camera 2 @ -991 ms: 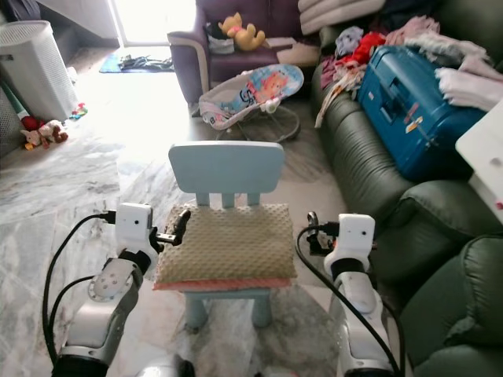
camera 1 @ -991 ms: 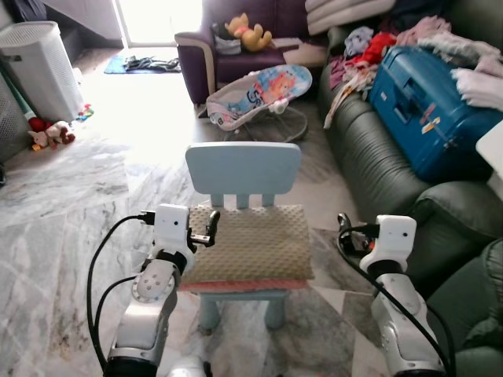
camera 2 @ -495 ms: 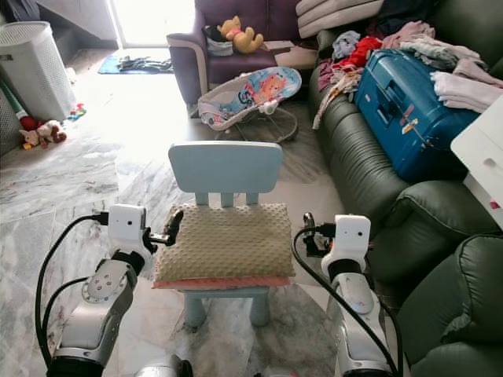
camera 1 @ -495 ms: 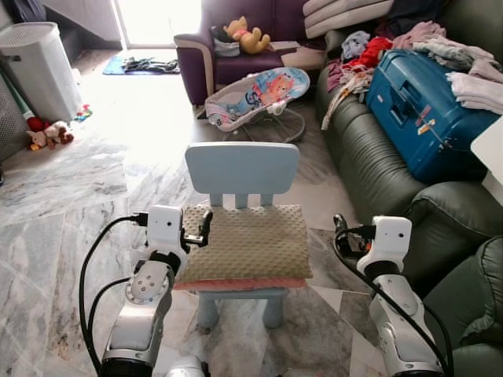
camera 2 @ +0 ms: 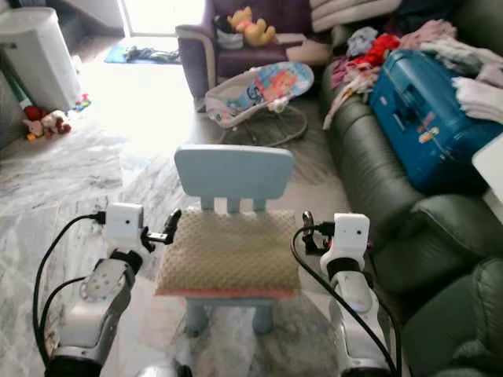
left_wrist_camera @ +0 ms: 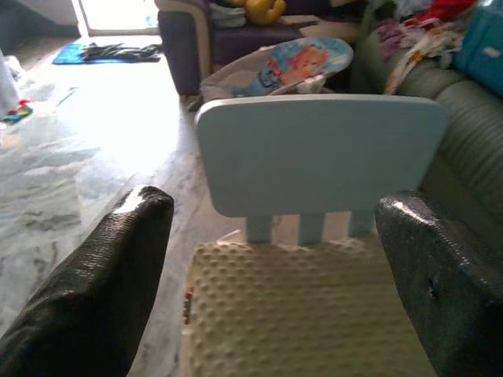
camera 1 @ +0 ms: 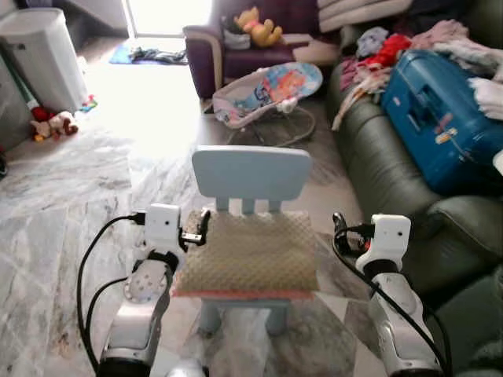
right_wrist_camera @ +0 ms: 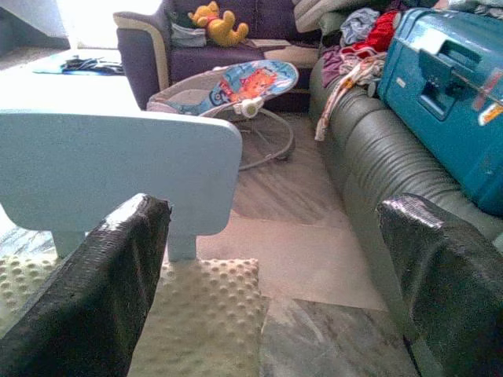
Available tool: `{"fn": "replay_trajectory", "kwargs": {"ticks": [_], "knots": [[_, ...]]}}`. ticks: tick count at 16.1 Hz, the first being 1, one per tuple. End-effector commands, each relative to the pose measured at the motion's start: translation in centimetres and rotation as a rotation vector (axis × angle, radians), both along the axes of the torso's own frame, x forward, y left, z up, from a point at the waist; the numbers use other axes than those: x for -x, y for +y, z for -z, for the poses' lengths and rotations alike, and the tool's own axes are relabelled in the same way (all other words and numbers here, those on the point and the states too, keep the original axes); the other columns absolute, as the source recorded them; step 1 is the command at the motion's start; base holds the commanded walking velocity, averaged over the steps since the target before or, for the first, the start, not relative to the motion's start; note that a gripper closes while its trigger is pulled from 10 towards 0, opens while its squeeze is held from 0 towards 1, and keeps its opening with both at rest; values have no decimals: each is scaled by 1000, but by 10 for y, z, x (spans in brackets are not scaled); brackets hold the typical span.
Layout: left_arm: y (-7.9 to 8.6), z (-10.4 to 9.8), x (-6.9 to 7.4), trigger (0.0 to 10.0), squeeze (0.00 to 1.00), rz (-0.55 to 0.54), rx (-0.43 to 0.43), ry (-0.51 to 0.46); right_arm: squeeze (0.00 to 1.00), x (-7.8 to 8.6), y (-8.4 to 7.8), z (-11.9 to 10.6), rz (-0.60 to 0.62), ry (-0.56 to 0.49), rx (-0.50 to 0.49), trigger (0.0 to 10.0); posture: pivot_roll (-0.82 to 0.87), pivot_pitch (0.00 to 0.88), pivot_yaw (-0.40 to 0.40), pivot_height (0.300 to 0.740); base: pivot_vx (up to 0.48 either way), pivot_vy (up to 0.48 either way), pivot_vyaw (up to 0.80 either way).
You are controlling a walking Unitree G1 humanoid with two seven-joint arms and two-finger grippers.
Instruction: Move the pillow to the sofa
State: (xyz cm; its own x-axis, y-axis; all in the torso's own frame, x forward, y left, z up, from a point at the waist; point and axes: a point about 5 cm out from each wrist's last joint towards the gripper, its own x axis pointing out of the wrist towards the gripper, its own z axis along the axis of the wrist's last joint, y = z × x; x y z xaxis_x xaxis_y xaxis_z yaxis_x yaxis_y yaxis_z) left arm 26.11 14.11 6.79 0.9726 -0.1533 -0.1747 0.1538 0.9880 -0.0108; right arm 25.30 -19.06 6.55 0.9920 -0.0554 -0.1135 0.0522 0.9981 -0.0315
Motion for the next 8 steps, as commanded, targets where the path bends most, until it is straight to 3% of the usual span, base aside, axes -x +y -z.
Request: {"fn": "replay_trajectory", "kwargs": {"ticks": [1,8], "knots": [[-3,-2,0,10000,0,16,2,-8,0,0,-2,0,1,2,11,10000,-25,0,-24,740,296,0,0],[-4,-1,1,10000,0,20,6,-2,0,0,-2,-1,-3,1,15,10000,-29,0,-25,740,269,0,0]]}}
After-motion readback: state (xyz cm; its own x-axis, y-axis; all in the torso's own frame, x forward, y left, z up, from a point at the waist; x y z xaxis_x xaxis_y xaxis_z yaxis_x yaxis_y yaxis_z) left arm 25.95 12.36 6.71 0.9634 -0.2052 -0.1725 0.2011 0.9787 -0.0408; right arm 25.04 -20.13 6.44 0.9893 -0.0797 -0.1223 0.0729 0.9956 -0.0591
